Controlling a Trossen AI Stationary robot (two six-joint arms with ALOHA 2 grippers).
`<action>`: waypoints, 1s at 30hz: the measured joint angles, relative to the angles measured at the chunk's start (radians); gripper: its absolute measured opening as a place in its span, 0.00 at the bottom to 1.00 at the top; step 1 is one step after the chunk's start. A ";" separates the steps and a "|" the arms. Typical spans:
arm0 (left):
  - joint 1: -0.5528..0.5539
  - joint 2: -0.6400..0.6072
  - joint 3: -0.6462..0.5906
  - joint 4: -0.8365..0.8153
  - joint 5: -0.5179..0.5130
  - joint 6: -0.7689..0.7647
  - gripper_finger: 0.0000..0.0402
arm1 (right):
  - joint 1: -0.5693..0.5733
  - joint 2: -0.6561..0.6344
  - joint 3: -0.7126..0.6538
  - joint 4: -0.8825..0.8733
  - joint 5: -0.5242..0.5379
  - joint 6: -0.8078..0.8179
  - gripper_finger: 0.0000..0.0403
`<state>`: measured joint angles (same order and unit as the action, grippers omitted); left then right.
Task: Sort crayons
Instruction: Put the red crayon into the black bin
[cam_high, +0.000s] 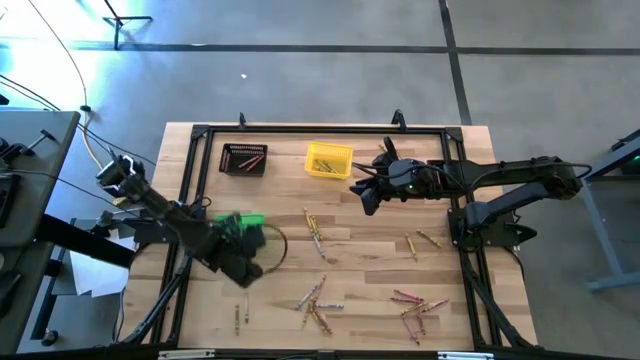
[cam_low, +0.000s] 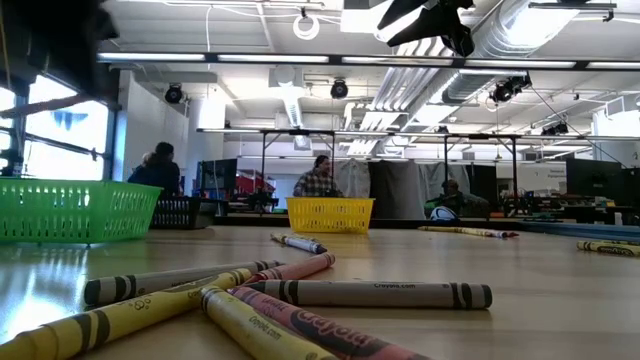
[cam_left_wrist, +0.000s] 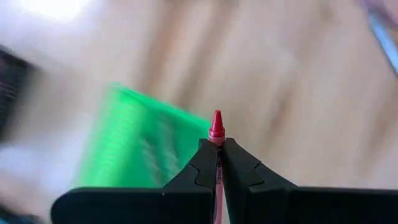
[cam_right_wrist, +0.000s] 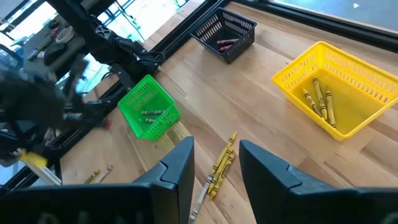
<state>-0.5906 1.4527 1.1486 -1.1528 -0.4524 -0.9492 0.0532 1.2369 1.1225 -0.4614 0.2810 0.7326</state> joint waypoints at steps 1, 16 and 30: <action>0.022 -0.014 0.011 -0.019 -0.058 -0.003 0.00 | 0.000 0.000 0.000 -0.001 0.000 0.000 0.28; 0.705 -0.392 -0.137 0.082 -0.194 0.314 0.00 | -0.014 0.000 0.000 -0.018 0.000 -0.027 0.28; 1.297 -0.369 -0.462 0.732 0.111 0.743 0.00 | -0.150 0.000 0.000 -0.074 0.001 -0.026 0.28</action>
<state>0.7063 1.0835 0.6867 -0.4207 -0.3418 -0.2060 -0.0972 1.2369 1.1225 -0.5359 0.2824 0.7063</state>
